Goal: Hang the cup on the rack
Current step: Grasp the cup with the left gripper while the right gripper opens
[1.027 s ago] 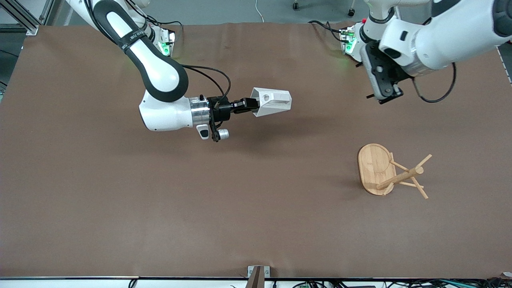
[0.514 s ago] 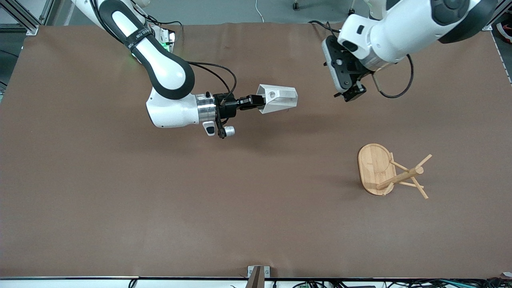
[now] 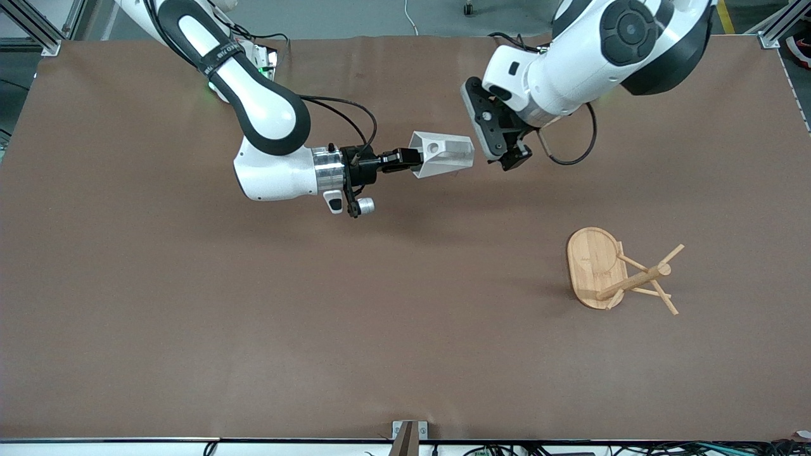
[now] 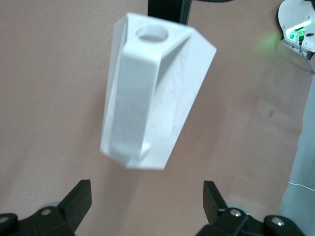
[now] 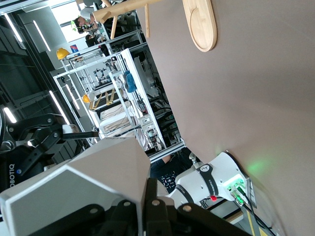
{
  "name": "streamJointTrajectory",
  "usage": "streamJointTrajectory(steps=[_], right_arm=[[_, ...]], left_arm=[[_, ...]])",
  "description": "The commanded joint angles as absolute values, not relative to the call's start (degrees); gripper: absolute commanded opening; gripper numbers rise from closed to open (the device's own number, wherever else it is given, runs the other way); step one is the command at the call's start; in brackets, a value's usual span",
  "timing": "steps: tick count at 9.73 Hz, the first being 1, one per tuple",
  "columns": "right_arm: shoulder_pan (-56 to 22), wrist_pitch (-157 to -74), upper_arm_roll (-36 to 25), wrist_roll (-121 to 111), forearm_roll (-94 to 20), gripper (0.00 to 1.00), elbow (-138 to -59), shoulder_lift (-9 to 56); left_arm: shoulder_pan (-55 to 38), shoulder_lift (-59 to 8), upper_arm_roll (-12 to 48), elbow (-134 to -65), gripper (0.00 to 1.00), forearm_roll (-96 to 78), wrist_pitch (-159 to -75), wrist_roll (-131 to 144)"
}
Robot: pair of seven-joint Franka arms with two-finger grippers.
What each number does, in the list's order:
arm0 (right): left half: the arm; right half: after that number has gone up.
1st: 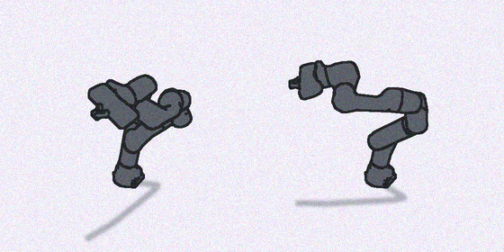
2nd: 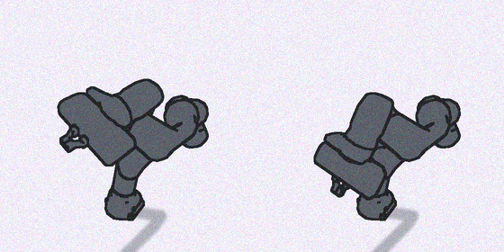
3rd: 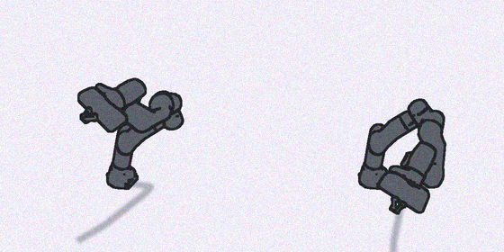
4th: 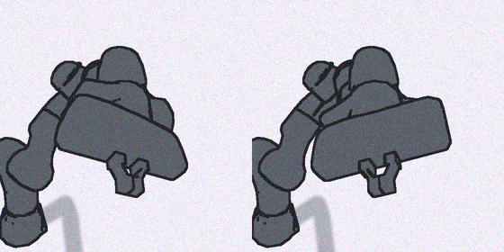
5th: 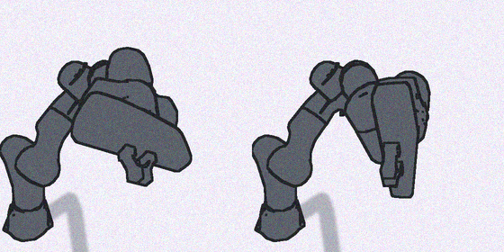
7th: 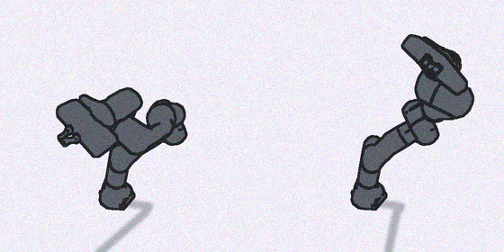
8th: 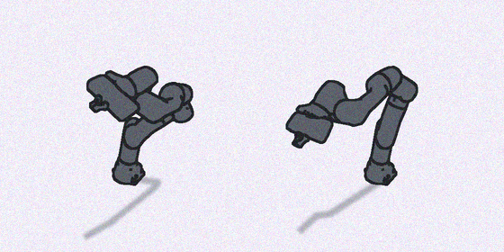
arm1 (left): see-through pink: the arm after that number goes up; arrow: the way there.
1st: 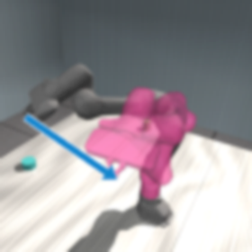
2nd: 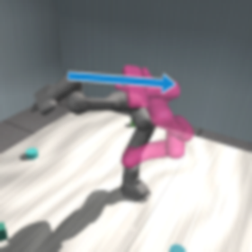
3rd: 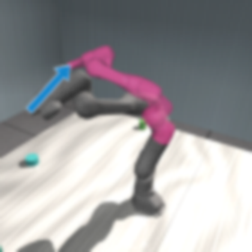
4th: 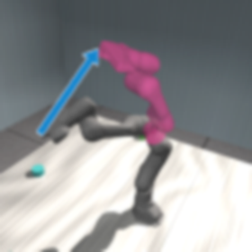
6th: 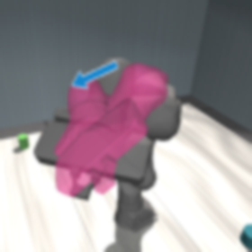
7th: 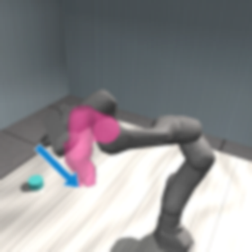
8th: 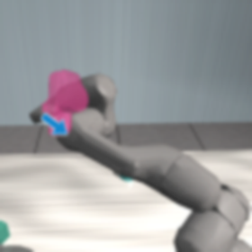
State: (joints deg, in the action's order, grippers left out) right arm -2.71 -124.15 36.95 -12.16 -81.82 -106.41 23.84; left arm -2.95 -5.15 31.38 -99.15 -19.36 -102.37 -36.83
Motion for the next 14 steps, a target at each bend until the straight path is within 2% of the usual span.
streamJointTrajectory(steps=[1,14], right_arm=[[-2.64,-124.89,37.88,-12.66,-83.50,0.01,-106.44,23.64],[-1.93,-126.30,40.07,-12.31,-84.11,0.02,-106.26,23.38]], left_arm=[[-2.81,-7.38,32.34,-100.28,1.00,-18.20,-105.28,-35.95],[-2.81,-10.29,36.03,-101.07,1.00,-16.08,-110.65,-31.56]])
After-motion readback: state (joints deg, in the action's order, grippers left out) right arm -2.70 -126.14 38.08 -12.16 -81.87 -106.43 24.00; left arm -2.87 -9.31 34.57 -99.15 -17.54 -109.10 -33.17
